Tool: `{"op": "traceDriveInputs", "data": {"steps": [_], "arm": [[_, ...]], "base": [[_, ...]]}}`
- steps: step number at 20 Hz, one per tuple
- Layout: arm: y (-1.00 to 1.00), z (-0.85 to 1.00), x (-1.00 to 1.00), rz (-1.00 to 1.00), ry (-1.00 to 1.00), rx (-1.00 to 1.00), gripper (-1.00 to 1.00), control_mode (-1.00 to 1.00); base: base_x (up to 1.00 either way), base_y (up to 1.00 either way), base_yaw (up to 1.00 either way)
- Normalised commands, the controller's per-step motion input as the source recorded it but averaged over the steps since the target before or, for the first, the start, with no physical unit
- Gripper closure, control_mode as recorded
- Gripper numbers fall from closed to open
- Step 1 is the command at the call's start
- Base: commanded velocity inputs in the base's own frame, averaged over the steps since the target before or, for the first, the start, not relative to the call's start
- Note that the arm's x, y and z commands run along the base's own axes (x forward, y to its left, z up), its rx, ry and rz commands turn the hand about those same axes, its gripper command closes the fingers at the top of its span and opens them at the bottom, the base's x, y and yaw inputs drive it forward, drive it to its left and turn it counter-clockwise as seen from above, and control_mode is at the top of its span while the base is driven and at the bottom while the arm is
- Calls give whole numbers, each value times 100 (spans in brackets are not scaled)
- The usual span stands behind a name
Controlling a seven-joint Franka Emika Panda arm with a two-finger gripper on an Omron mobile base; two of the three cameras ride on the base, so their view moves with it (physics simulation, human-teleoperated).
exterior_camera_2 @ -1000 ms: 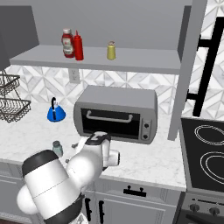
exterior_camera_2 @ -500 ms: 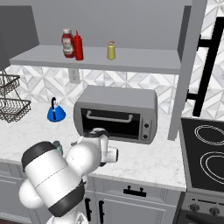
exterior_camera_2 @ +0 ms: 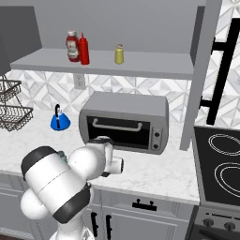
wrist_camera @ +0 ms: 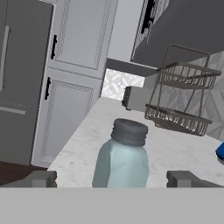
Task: Put the shaker and condiment bottle from the counter next to their counterparts in the cabinet.
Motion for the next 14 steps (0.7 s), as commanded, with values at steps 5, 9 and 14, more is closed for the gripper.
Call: {"op": "traceDriveInputs", "data": {"steps": [5, 9, 14], "arm": [[32, 0, 0, 0, 0, 0, -100, -100], [29, 0, 0, 0, 2, 0, -100, -100], [21, -8, -18, 0, 2, -4, -100, -100]], "base": [[0, 0, 0], [0, 0, 0], [0, 0, 0]]}}
